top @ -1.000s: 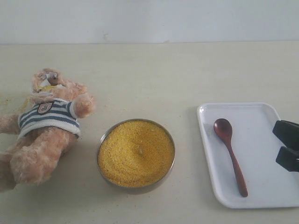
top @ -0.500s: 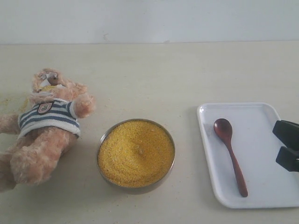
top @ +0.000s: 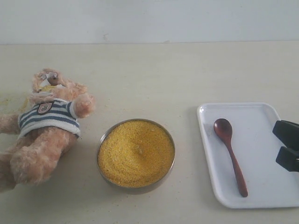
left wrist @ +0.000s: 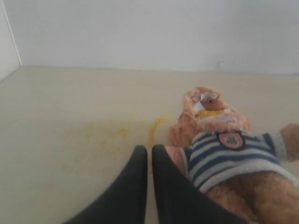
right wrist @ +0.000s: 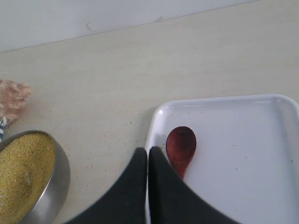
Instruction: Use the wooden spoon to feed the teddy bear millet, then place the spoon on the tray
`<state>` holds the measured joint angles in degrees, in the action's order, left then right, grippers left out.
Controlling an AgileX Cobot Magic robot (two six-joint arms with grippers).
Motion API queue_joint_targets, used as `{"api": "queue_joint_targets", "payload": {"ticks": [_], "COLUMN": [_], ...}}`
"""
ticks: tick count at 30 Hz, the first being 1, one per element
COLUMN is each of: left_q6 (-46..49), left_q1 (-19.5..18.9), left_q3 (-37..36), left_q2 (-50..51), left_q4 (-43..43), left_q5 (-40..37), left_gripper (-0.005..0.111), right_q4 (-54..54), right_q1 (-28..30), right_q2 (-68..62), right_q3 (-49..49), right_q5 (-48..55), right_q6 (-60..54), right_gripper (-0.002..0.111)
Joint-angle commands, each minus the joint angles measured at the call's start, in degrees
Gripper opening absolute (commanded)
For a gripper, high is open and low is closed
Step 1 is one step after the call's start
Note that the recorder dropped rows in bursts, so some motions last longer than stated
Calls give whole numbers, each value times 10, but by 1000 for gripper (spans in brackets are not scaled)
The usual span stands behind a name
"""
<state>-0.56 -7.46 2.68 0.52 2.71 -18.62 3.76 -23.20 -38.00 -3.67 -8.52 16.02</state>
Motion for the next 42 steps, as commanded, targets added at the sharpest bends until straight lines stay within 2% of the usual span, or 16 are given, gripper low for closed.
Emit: {"api": "queue_joint_targets", "payload": {"ticks": [1,23,26,29,30,34,36,40,42], "left_q6": [0,1,1,1,1,1,1,1,1], "left_q1": [-3,-3,-3,-3,-3,-3,-3,-3,-3], "left_q3": [-27,-27,-27,-27,-27,-27,-27,-27,-27], "left_q2": [-5,-5,-5,-5,-5,-5,-5,-5,-5], "left_q4": [13,13,13,13,13,13,13,13,13], "left_q5": [35,29,29,31,32,32,32,32,32], "left_gripper": [6,6,6,6,6,6,6,6,6], "right_q4": [-1,-1,10,5,-24,-97,-111,-109,-105], "right_q1": [4,4,7,68,105,166,181,187,187], "right_q2": [2,2,2,19,52,147,192,279,312], "right_q3": [3,3,3,3,3,3,8,37,37], "right_q5": [-2,-2,-33,-25,6,103,145,142,206], "right_q6": [0,-1,-79,-76,-76,-76,-76,-71,-71], "right_gripper": [0,0,0,0,0,0,0,0,0]}}
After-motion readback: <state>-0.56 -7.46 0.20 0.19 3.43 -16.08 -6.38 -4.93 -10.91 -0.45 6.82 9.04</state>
